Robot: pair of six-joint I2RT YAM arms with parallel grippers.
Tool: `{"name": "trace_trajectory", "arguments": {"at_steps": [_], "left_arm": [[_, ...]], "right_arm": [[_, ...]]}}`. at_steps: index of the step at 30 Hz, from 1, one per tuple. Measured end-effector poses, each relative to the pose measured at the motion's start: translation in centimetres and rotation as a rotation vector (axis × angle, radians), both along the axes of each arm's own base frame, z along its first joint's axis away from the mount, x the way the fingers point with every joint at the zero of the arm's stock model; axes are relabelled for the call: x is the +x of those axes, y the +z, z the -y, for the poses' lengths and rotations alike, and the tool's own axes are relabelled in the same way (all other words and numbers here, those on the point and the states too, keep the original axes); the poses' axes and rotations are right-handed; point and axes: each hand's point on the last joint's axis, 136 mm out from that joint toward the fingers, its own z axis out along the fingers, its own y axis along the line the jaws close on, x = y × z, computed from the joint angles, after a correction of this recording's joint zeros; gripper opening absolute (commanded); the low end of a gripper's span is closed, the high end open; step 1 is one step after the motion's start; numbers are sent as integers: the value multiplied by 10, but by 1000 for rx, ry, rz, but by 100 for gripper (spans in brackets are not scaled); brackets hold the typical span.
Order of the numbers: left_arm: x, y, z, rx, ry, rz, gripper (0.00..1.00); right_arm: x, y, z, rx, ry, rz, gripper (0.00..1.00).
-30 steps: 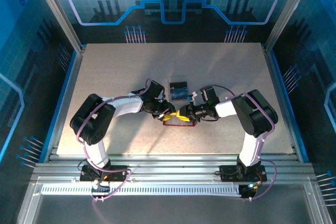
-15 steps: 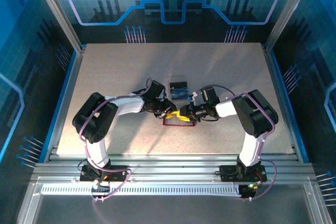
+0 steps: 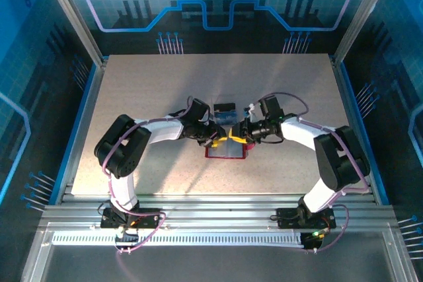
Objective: Take the credit cards out of the card holder
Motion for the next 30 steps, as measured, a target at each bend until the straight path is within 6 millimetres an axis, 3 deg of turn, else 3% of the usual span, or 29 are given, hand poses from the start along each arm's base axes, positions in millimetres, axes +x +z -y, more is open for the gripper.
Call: {"name": "trace_trajectory", "arguments": {"at_steps": [5, 13, 23, 30], "left_arm": [[6, 10, 6, -27, -10, 19, 39], [16, 19, 25, -57, -39, 39, 46], [14, 13, 57, -66, -107, 34, 53], [11, 1, 58, -44, -114, -2, 54]], "right_arm": [[13, 8, 27, -132, -34, 50, 35], [7, -12, 68, -318, -55, 7, 36], [-3, -32, 73, -353, -16, -57, 35], [-8, -41, 73, -352, -9, -75, 33]]}}
